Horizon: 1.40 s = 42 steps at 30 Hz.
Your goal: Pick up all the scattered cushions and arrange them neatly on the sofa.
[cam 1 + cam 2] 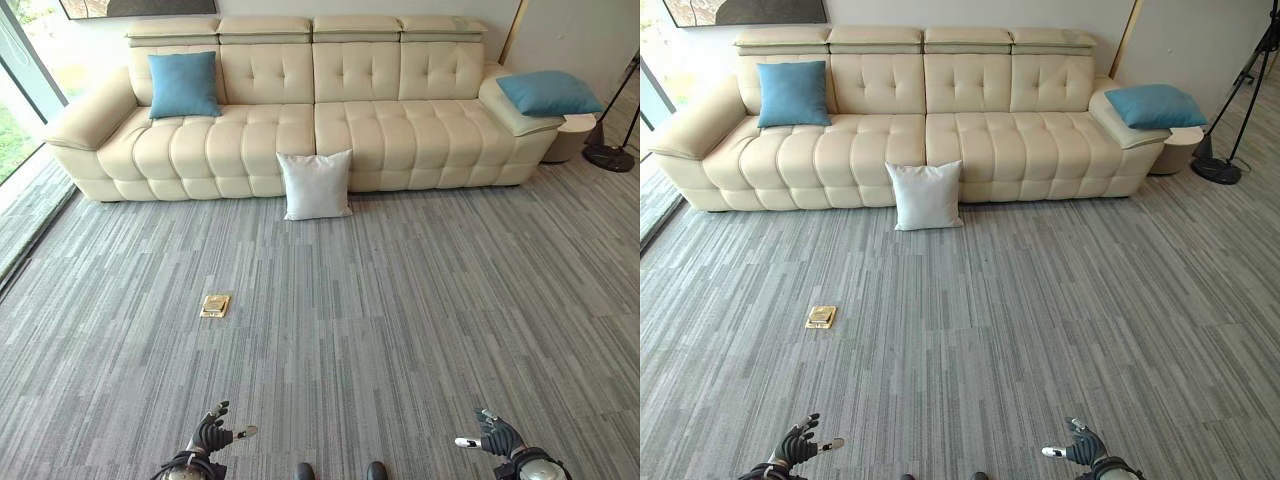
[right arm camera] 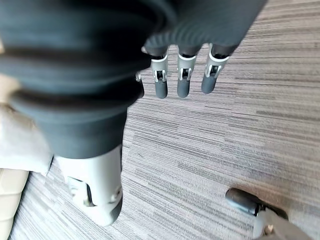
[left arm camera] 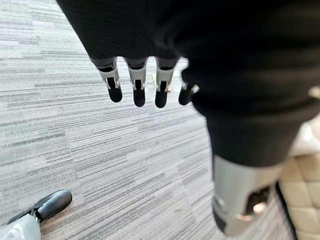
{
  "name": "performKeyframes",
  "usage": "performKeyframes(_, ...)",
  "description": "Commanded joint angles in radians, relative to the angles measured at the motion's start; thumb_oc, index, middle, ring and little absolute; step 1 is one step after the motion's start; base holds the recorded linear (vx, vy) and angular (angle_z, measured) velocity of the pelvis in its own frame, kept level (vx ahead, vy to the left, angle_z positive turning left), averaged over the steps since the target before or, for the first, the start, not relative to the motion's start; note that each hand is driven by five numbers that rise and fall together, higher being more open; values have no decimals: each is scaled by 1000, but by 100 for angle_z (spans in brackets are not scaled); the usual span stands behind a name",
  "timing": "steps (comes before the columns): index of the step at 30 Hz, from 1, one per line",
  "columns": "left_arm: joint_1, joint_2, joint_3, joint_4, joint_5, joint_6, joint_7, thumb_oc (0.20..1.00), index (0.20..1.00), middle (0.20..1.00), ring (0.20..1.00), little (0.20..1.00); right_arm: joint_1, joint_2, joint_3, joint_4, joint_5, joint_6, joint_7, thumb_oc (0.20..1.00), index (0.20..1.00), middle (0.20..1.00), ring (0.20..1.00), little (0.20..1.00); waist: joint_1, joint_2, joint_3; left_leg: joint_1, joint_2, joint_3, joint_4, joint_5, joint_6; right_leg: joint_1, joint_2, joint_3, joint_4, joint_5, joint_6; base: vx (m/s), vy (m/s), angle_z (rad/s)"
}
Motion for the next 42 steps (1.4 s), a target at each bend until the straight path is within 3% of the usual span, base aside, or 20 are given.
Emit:
performKeyframes(1, -43, 17, 27, -37, -29, -28, 8, 1000, 1000, 1000, 1000, 1000, -31, 11, -43, -32, 69, -25, -14, 1000, 1000, 1000, 1000, 1000, 8, -33, 4, 65, -14, -14, 9, -113, -29, 11, -26, -12, 31, -79, 68, 35, 2, 4)
performKeyframes(14, -14, 33, 51, -167, -80, -36, 2, 1000, 1000, 1000, 1000, 1000, -43, -15, -61, -194, 81, -39, -26, 1000, 1000, 1000, 1000, 1000, 23, -31, 34, -25, -41, -17, 150, -179, -1, -41, -58, -5, 132, -113, 84, 44, 62, -3)
performKeyframes(18, -25, 42, 47, -200, -86, -36, 5, 1000, 1000, 1000, 1000, 1000, -82, -11, -47, -231, 70, -36, -29, 1000, 1000, 1000, 1000, 1000, 29, -22, 50, -38, -63, -20, 160, -203, 32, -131, -83, 13, 288, -103, 128, 51, 175, -23)
performKeyframes(19, -32, 46, 43, -207, -79, -32, 7, 1000, 1000, 1000, 1000, 1000, -91, -10, -39, -253, 59, -33, -28, 1000, 1000, 1000, 1000, 1000, 25, -20, 67, -30, -73, -24, 167, -216, 51, -179, -98, 14, 389, -65, 147, 104, 237, -40)
performKeyframes(21, -48, 46, 34, -205, -71, -31, 14, 1000, 1000, 1000, 1000, 1000, -104, -12, -19, -293, 49, -38, -26, 1000, 1000, 1000, 1000, 1000, 14, -4, 89, 16, -80, -29, 166, -245, 65, -260, -105, -11, 501, -50, 138, 238, 200, -21)
performKeyframes(23, -52, 38, 23, -200, -77, -34, 13, 1000, 1000, 1000, 1000, 1000, -112, -22, -11, -294, 46, -40, -28, 1000, 1000, 1000, 1000, 1000, 1, 5, 99, 60, -92, -44, 152, -268, 63, -309, -101, -52, 445, -53, 123, 338, 35, 1)
performKeyframes(26, -65, 17, -2, -183, -69, -31, 17, 1000, 1000, 1000, 1000, 1000, -107, -29, -4, -298, 40, -42, -35, 1000, 1000, 1000, 1000, 1000, -39, 7, 117, 134, -110, -87, 140, -299, 43, -382, -91, -73, 259, -1, 136, 436, -110, 31)
performKeyframes(31, -60, 10, -21, -200, -61, -33, 7, 1000, 1000, 1000, 1000, 1000, -64, -43, -11, -328, 25, -40, -26, 1000, 1000, 1000, 1000, 1000, -63, 15, 111, 180, -109, -141, 162, -302, 10, -374, -79, -49, 220, 24, 127, 278, -150, 62)
performKeyframes(32, -57, -3, -23, -184, -63, -33, 7, 1000, 1000, 1000, 1000, 1000, -57, -50, -16, -327, 23, -42, -25, 1000, 1000, 1000, 1000, 1000, -63, 25, 101, 175, -99, -151, 204, -253, -26, -356, -66, -58, 239, 31, 105, 382, -288, 96)
performKeyframes(34, -46, -10, -30, -183, -69, -34, -2, 1000, 1000, 1000, 1000, 1000, -37, -58, -20, -352, 25, -46, -17, 1000, 1000, 1000, 1000, 1000, -68, 40, 89, 181, -75, -158, 220, -201, -62, -336, -52, -81, 248, 12, 85, 394, -316, 61)
performKeyframes(35, -38, -11, -39, -188, -64, -31, -13, 1000, 1000, 1000, 1000, 1000, -23, -68, -26, -378, 24, -47, -12, 1000, 1000, 1000, 1000, 1000, -72, 57, 80, 161, -54, -162, 271, -134, -100, -303, -34, -93, 242, -20, 63, 286, -220, 24)
performKeyframes(36, -38, -11, -39, -188, -64, -31, -13, 1000, 1000, 1000, 1000, 1000, -22, -68, -26, -378, 24, -47, -12, 1000, 1000, 1000, 1000, 1000, -72, 57, 80, 161, -54, -163, 271, -134, -100, -303, -34, -93, 242, -20, 63, 333, -286, 19)
performKeyframes(37, -44, -13, -51, -182, -60, -29, -16, 1000, 1000, 1000, 1000, 1000, -20, -75, -27, -378, 29, -52, -11, 1000, 1000, 1000, 1000, 1000, -76, 57, 85, 105, -35, -151, 386, -46, -140, -272, -23, -88, 240, -46, 36, 220, -217, 8)
performKeyframes(39, -48, -11, -56, -184, -57, -26, -19, 1000, 1000, 1000, 1000, 1000, -19, -79, -28, -381, 32, -54, -14, 1000, 1000, 1000, 1000, 1000, -76, 53, 89, 78, -21, -140, 437, -24, -146, -255, -16, -81, 235, -62, 19, 214, -197, 4)
performKeyframes(40, -55, -12, -66, -179, -51, -26, -23, 1000, 1000, 1000, 1000, 1000, -19, -85, -30, -384, 36, -58, -18, 1000, 1000, 1000, 1000, 1000, -71, 50, 97, 55, -19, -146, 521, 9, -154, -222, 2, -64, 230, -84, 1, 238, -207, -11)
performKeyframes(41, -66, -12, -74, -162, -47, -26, -17, 1000, 1000, 1000, 1000, 1000, -24, -84, -25, -370, 43, -59, -23, 1000, 1000, 1000, 1000, 1000, -68, 34, 100, 22, -24, -140, 555, 15, -148, -207, -4, -51, 221, -89, -6, 376, -268, -28)
performKeyframes(42, -73, -14, -82, -159, -50, -25, -21, 1000, 1000, 1000, 1000, 1000, -24, -81, -24, -370, 51, -57, -23, 1000, 1000, 1000, 1000, 1000, -60, 30, 102, -13, -17, -119, 526, -29, -120, -180, 0, -37, 210, -107, -7, 307, -188, -37)
